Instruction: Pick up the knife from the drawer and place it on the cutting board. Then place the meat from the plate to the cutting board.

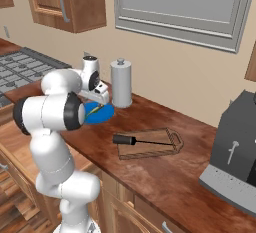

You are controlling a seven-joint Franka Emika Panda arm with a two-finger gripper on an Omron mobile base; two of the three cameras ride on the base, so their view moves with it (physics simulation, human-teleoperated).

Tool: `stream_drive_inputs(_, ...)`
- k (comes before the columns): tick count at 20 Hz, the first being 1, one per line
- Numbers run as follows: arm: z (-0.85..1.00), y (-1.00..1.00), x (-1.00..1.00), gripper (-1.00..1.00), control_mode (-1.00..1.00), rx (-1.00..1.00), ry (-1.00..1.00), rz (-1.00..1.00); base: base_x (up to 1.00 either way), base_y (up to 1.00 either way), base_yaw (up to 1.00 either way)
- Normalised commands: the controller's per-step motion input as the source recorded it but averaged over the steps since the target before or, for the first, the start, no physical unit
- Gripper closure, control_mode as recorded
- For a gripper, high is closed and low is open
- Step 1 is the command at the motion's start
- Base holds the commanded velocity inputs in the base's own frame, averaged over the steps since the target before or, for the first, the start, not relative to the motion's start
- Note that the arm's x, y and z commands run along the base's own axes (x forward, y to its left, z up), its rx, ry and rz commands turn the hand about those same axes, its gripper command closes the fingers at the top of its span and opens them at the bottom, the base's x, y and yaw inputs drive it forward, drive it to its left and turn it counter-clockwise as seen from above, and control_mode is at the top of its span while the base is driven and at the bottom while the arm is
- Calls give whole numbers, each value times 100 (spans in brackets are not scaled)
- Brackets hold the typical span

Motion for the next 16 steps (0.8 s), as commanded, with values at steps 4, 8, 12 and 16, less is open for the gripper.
stream_drive_inputs(4,-11,8,14,-100,-100,0,5,0,0,0,0)
stream_drive_inputs(8,-10,13,1,-100,-100,0,0,-2,0,0,0)
stream_drive_inputs(12,-30,17,19,-100,-100,0,4,-4,0,0,0)
stream_drive_inputs(16,-20,8,36,-100,-100,0,3,-5,0,0,0)
